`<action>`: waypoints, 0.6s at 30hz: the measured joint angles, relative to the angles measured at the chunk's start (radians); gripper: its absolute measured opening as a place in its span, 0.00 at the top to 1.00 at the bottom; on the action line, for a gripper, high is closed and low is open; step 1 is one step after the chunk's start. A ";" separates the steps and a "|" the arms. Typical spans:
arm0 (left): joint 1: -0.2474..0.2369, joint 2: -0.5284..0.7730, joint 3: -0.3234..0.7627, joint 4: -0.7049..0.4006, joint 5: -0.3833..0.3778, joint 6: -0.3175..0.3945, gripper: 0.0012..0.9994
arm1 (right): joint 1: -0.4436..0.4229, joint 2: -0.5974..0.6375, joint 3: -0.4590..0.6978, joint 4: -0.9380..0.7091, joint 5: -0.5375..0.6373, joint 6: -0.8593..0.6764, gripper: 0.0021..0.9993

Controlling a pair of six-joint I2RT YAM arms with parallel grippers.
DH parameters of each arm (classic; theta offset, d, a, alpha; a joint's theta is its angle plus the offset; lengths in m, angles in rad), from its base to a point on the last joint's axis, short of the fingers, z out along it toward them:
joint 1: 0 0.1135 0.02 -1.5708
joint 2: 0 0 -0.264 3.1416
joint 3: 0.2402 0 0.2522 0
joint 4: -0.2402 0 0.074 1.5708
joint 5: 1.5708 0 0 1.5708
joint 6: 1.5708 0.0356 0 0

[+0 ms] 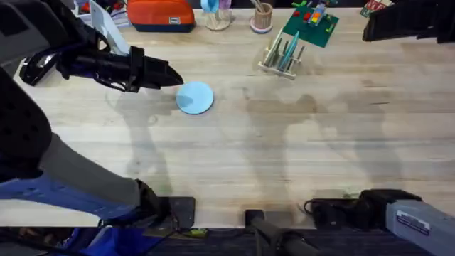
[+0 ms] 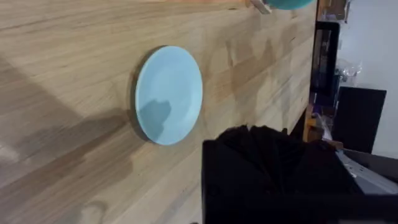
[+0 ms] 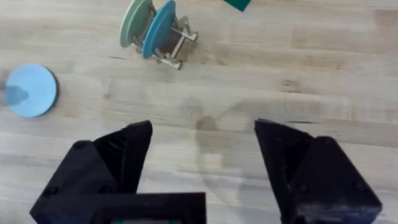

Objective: Pick up the plates from the table one by one and place each into a slot on the dish rack.

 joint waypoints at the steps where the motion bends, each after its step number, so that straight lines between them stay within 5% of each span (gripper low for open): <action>1: 0.000 0.003 0.000 0.001 0.000 0.000 0.96 | 0.000 0.000 0.000 0.000 0.000 0.000 0.01; 18: 0.000 0.061 0.000 0.076 0.001 0.004 0.96 | 0.000 0.000 0.000 0.000 0.000 0.000 0.00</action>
